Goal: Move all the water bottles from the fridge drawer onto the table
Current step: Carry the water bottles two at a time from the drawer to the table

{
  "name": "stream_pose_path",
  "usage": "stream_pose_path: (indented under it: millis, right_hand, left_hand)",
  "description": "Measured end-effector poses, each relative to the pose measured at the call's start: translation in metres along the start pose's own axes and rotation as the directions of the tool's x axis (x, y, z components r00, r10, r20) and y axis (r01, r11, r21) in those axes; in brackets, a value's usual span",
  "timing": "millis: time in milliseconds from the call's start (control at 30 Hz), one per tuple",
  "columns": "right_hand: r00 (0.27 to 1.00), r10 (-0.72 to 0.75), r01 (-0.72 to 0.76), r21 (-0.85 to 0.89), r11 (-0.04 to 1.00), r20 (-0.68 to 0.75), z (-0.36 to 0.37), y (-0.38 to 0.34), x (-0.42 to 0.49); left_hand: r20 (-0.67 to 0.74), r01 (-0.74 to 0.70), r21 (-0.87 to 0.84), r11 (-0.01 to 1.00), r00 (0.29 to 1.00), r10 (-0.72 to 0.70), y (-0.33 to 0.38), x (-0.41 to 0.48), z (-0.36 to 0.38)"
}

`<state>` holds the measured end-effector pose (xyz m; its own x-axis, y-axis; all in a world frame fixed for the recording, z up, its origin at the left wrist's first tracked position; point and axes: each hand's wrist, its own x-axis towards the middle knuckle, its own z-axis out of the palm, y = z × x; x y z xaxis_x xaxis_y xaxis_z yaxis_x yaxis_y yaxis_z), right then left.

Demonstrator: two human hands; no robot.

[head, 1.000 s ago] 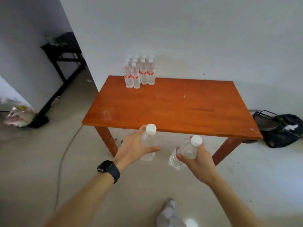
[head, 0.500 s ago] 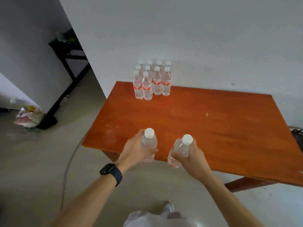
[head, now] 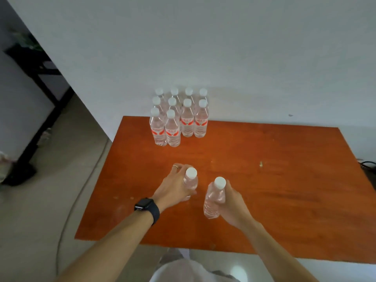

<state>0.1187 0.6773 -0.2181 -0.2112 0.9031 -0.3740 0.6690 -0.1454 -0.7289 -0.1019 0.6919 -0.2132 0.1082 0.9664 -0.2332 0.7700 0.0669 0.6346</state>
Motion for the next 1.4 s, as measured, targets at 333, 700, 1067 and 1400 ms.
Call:
stream_pose_path:
  millis: [333, 700, 1067, 1400]
  right_hand:
    - [0.970, -0.018, 0.003, -0.062, 0.998, -0.242, -0.017, -0.052, 0.127]
    - [0.964, -0.066, 0.064, -0.015, 0.998, -0.259, -0.030, -0.079, 0.241]
    - [0.981, 0.027, -0.007, 0.107, 0.994, -0.192, -0.005, -0.040, 0.247]
    - [0.990, 0.053, -0.040, 0.103, 0.994, -0.129, 0.011, -0.026, 0.268]
  left_hand:
    - [-0.155, -0.281, 0.562, 0.778, 0.889, 0.432, -0.006, 0.130, -0.061]
    - [-0.198, -0.180, 0.694, 0.697, 0.883, 0.425, -0.020, 0.217, -0.085]
    - [-0.097, -0.220, 0.677, 0.702, 0.919, 0.382, -0.029, 0.229, -0.101]
    - [-0.053, -0.226, 0.461, 0.858, 0.958, 0.280, -0.025, 0.239, -0.117]
